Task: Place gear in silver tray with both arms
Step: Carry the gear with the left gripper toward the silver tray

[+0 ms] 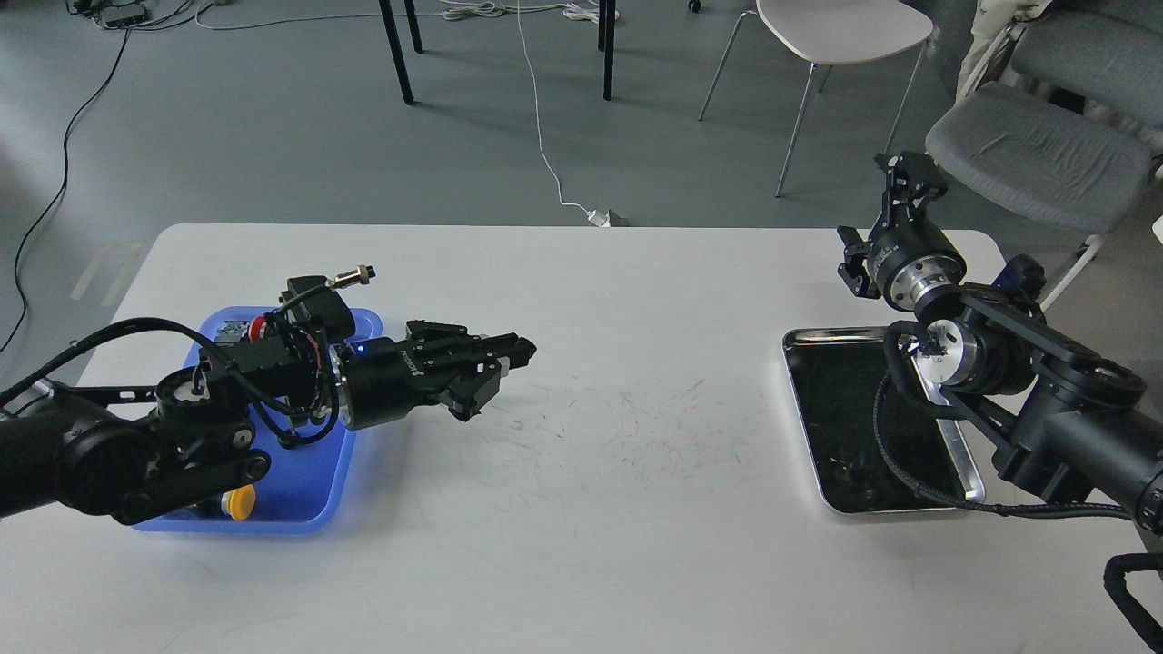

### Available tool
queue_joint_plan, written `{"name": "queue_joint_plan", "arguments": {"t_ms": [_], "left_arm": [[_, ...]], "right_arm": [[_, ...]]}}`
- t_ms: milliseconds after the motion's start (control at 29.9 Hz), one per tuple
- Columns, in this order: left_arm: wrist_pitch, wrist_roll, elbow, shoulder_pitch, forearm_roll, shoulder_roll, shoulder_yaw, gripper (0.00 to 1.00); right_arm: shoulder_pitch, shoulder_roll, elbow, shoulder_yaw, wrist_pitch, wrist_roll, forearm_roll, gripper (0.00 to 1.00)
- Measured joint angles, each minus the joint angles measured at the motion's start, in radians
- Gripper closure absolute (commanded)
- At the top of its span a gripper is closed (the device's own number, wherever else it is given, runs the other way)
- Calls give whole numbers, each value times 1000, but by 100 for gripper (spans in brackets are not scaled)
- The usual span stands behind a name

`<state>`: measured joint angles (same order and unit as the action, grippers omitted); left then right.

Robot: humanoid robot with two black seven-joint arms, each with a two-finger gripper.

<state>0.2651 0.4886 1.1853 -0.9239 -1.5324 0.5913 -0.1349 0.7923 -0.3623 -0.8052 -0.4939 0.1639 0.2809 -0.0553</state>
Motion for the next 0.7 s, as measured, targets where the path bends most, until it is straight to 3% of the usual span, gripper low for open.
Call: {"name": "queue_joint_plan", "arguments": {"t_ms": [435,702], "left_arm": [[-14,0,-212,18,-2,-340,-34,91],[-17,0,-342,60,-1,-472,-67,91]], "right_arm": [[2,-3,0,5,-1,0,0,1],[-1,-5,1,5,-2,-1,0,1]]}}
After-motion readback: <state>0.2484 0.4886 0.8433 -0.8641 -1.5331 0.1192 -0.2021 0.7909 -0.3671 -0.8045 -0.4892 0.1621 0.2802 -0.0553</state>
